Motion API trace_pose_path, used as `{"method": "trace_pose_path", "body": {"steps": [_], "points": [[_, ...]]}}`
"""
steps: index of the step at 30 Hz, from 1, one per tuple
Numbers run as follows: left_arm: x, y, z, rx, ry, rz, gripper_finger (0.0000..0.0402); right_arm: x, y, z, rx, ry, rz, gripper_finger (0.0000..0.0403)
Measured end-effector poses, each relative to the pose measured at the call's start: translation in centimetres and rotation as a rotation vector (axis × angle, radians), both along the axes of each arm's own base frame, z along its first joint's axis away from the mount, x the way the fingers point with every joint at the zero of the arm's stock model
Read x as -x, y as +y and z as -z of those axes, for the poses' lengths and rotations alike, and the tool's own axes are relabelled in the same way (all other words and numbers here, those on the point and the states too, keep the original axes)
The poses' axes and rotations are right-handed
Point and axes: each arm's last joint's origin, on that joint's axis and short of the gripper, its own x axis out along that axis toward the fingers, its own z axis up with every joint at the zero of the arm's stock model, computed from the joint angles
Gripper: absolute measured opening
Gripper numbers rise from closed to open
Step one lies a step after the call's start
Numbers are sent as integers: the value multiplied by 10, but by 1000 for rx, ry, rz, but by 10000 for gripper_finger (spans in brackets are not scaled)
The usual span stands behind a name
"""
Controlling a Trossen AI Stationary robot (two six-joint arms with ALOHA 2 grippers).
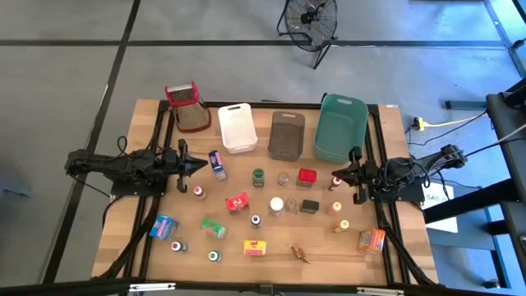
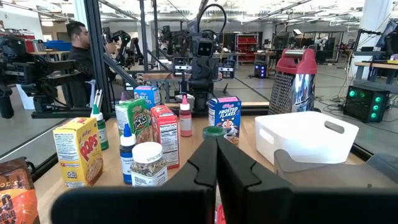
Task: Pick & Place Kitchen Items
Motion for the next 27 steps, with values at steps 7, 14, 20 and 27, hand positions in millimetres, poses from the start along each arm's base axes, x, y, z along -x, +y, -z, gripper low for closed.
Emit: {"method": "trace_pose_path", "body": {"steps": [7, 14, 20, 27], "points": [[0, 0, 0, 0, 0, 0, 13, 0, 0, 0, 0, 0, 0, 7], [0, 0, 0, 0, 0, 0, 9, 0, 0, 0, 0, 1, 0, 7], [0, 0, 0, 0, -1, 0, 8, 0, 0, 0, 0, 0, -1, 7], [0, 0, 0, 0, -1, 0, 12, 0, 0, 0, -1, -3, -4, 7]]}}
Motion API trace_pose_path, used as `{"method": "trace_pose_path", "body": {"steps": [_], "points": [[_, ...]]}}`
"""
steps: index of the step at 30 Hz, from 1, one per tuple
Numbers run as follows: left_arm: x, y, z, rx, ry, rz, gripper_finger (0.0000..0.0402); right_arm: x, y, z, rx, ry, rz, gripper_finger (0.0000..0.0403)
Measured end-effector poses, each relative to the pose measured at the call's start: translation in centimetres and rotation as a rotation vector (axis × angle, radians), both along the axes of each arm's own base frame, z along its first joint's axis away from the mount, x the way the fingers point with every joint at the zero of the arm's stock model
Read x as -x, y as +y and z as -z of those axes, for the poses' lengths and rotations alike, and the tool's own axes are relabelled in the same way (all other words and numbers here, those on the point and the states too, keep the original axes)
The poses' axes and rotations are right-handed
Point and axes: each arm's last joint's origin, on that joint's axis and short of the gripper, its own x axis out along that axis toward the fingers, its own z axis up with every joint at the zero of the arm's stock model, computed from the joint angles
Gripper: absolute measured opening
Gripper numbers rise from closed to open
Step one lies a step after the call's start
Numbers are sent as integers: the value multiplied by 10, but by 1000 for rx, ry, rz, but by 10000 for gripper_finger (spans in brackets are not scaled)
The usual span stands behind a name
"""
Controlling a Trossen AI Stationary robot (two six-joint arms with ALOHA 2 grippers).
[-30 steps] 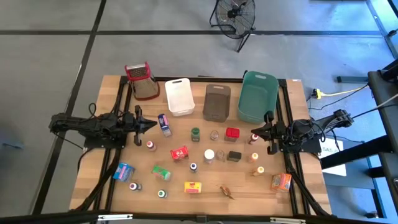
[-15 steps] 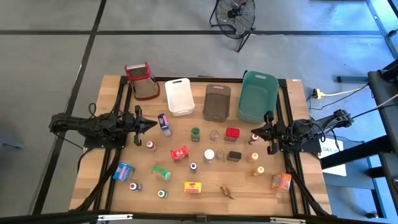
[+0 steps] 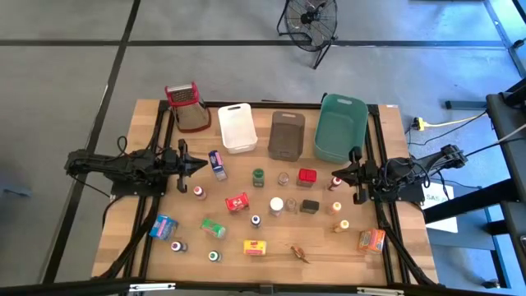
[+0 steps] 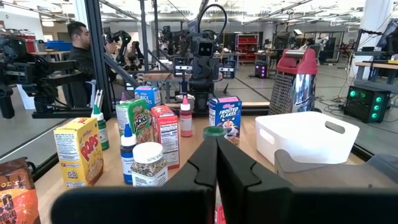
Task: Pick & Place Kitchen Items
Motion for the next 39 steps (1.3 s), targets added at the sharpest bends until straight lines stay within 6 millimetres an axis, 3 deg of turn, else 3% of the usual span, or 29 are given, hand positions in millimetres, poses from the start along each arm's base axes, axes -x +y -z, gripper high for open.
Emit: {"method": "trace_pose_path", "body": {"steps": [7, 14, 18, 24, 29, 33, 39], "points": [[0, 0, 0, 0, 0, 0, 11, 0, 0, -2, -7, -19, 1, 7], [0, 0, 0, 0, 0, 0, 12, 2, -2, -15, 59, -151, 57, 14], [0, 0, 0, 0, 0, 0, 9, 4, -3, -22, 43, -169, 57, 54], [0, 0, 0, 0, 0, 0, 8, 3, -2, -31, 21, -87, 21, 156], [0, 0, 0, 0, 0, 0, 9, 6, -4, -52, 88, 80, 47, 228], [0, 0, 0, 0, 0, 0, 12, 4, -5, -74, 51, 219, 139, 253], [0, 0, 0, 0, 0, 0, 11, -8, -5, -108, -37, 379, 327, 257]]}}
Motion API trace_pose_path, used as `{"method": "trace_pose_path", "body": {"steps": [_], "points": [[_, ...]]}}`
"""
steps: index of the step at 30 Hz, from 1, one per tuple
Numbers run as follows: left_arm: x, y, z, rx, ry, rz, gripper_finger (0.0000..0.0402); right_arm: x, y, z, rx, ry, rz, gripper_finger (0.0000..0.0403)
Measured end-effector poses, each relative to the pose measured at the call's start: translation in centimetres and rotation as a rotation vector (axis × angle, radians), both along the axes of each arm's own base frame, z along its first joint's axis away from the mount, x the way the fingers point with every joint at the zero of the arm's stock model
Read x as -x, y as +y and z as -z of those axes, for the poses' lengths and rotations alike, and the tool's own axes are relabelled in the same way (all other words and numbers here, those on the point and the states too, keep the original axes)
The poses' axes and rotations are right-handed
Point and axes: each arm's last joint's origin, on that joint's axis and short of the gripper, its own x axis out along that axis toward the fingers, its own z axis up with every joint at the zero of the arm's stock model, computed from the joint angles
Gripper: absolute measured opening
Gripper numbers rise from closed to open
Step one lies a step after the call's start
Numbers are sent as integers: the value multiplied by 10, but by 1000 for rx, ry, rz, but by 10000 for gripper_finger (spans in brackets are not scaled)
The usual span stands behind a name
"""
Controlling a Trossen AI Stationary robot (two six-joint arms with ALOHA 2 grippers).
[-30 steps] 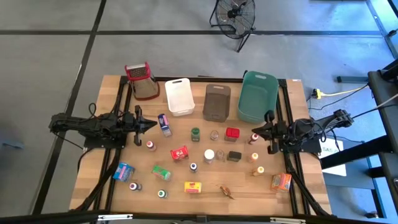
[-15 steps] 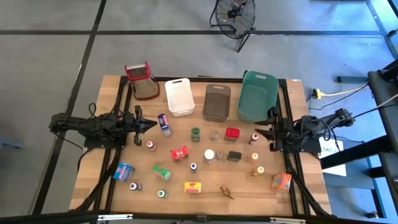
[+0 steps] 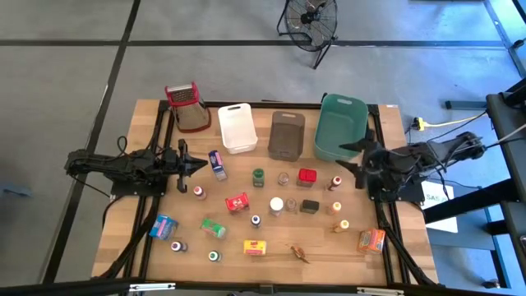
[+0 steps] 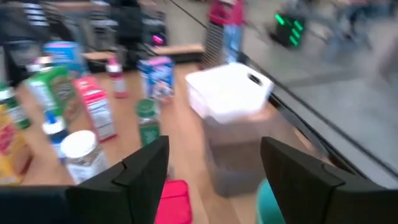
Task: Pick & Place Kitchen Items
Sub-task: Put the red food coloring into the white bin
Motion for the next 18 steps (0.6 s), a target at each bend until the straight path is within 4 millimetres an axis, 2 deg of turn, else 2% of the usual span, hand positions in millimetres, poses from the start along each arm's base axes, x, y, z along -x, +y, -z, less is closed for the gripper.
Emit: {"method": "trace_pose_path", "body": {"steps": [6, 13, 18], "points": [[0, 0, 0, 0, 0, 0, 13, -5, 2, -32, -271, 105, 157, 257], [0, 0, 0, 0, 0, 0, 9, -18, 10, -32, -446, 337, 270, 257], [0, 0, 0, 0, 0, 0, 8, -23, 14, -21, -567, 465, 384, 257]]}}
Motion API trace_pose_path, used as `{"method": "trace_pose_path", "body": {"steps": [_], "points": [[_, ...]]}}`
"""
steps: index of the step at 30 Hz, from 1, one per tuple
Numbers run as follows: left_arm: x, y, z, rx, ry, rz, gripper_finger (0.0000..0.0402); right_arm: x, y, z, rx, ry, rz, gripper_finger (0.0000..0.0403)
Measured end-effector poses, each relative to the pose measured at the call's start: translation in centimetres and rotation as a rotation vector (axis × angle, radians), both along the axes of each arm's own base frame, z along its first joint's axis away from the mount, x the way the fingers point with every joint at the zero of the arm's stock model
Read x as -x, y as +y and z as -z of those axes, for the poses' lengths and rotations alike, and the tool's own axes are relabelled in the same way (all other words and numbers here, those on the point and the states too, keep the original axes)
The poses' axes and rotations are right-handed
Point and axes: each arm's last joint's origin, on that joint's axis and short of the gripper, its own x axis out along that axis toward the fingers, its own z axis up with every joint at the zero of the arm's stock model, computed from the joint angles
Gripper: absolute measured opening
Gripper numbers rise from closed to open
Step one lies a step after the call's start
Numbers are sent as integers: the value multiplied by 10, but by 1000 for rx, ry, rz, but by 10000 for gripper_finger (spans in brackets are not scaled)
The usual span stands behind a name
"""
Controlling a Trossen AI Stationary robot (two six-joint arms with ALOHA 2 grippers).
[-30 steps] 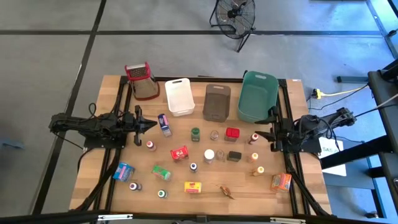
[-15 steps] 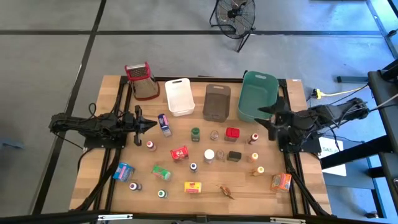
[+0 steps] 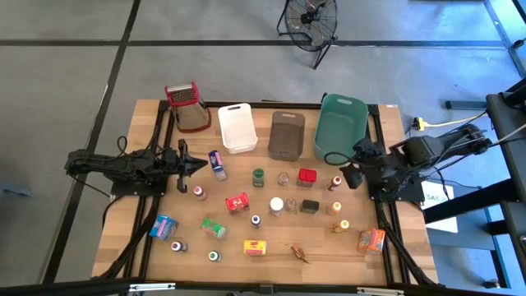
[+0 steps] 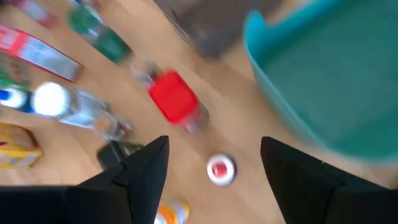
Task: Pick & Place Kitchen Items
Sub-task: Put the red food coloring into the white bin
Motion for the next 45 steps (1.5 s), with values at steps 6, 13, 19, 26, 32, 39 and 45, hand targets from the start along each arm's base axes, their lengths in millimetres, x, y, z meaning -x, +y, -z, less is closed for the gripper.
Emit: {"method": "trace_pose_path", "body": {"steps": [6, 13, 19, 26, 32, 39, 45], "points": [[0, 0, 0, 0, 0, 0, 10, -3, 1, 12, -120, 181, 76, 257], [0, 0, 0, 0, 0, 0, 12, -12, -1, 16, -210, 217, 169, 257], [0, 0, 0, 0, 0, 0, 12, -26, -1, 25, -172, 270, 159, 257], [0, 0, 0, 0, 0, 0, 10, -45, 1, 37, -165, 337, 150, 257], [0, 0, 0, 0, 0, 0, 8, -58, 4, 48, -169, 390, 155, 257], [0, 0, 0, 0, 0, 0, 10, -65, 6, 56, -162, 425, 172, 257], [0, 0, 0, 0, 0, 0, 12, -70, 7, 63, -165, 459, 173, 257]]}}
